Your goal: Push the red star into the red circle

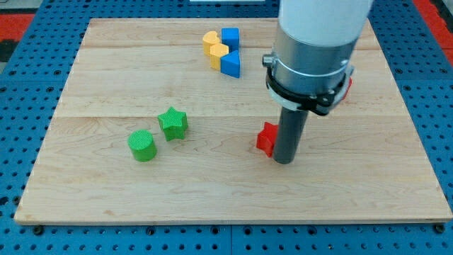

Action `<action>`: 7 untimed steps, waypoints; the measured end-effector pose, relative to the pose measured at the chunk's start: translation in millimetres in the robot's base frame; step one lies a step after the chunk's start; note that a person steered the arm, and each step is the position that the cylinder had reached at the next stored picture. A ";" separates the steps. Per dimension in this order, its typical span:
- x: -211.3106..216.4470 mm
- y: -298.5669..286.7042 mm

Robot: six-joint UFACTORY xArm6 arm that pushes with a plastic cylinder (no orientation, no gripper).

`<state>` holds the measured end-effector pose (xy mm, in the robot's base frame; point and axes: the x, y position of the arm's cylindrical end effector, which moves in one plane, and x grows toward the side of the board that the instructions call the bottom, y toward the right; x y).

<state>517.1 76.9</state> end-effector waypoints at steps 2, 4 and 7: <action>-8.9 -18.2; -47.3 -58.9; -25.7 40.3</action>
<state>491.4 117.2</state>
